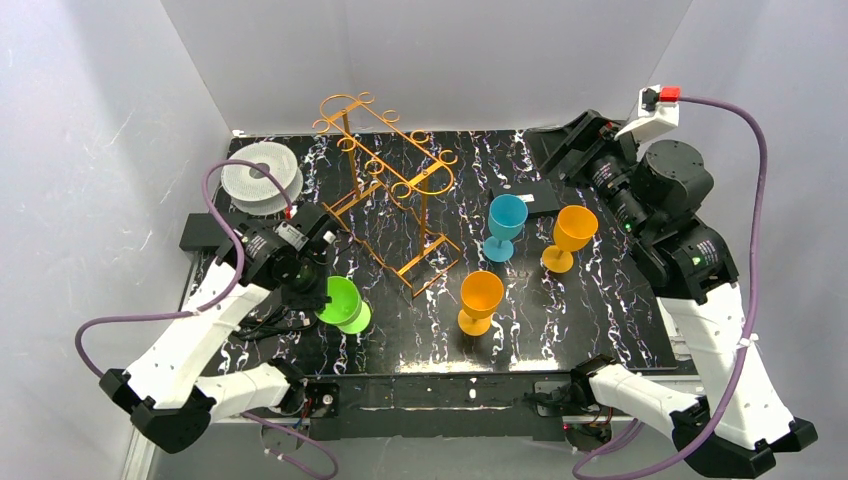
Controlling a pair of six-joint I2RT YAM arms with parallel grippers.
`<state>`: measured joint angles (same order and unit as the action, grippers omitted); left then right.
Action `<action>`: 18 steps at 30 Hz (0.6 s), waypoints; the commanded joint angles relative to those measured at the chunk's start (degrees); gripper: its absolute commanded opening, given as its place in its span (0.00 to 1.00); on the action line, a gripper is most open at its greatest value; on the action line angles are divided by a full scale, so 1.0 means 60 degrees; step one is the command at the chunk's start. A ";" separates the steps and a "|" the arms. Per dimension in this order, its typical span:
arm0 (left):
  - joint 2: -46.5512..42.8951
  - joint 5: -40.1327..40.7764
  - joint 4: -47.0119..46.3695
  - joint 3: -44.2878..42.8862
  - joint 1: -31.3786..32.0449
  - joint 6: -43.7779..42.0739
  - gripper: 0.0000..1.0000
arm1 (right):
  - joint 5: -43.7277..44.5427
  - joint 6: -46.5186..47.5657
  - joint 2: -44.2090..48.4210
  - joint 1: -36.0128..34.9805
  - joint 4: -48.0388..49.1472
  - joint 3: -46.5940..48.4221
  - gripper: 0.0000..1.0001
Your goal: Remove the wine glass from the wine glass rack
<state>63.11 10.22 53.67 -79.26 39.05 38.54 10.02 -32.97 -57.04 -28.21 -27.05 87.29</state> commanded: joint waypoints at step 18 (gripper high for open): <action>0.0161 -0.2958 -0.1278 0.2573 -0.1227 -0.0572 0.00 | -0.0005 0.0146 0.0163 -0.0016 0.0291 -0.0243 0.96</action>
<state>63.57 -3.29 43.27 -66.00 32.64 36.40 9.47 -32.75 -56.73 -28.21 -27.07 86.35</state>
